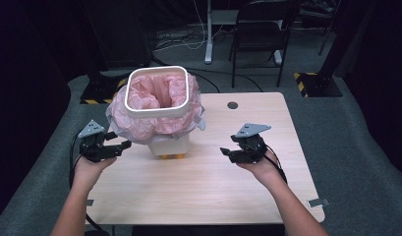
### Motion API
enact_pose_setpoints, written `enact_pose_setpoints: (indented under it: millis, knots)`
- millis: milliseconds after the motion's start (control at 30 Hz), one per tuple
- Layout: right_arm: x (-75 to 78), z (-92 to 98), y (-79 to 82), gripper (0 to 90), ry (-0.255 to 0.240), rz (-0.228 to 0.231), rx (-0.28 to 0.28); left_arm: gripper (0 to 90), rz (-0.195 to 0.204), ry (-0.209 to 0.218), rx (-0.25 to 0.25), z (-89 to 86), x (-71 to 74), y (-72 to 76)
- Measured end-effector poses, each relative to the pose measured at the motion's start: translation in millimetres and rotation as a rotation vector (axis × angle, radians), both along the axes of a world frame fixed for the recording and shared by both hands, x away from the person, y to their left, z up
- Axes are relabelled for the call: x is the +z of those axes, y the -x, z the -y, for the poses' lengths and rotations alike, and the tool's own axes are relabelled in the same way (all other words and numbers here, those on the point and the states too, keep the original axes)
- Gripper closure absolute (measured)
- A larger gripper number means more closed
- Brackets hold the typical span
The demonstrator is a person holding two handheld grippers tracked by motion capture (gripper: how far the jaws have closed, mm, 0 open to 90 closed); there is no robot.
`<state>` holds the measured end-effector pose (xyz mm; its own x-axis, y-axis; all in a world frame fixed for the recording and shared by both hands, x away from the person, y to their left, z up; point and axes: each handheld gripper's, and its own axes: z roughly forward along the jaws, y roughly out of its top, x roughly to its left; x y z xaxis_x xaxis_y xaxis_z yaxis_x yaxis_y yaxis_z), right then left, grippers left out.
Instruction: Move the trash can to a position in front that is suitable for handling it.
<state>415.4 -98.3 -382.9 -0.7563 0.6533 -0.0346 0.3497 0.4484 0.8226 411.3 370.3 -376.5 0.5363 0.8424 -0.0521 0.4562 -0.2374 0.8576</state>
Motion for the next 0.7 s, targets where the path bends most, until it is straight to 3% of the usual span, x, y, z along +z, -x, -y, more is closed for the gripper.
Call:
enact_pose_setpoints:
  millis: [367,700]
  knots:
    - [3.9,-15.8,-20.8,37.5,-0.056,-0.037,0.010,30.1,0.004,-0.006,0.000,-2.1,7.6,-7.9]
    - [8.6,-31.4,-29.5,37.9,-0.055,-0.022,0.023,27.4,0.009,-0.001,0.018,-3.3,11.4,-11.9]
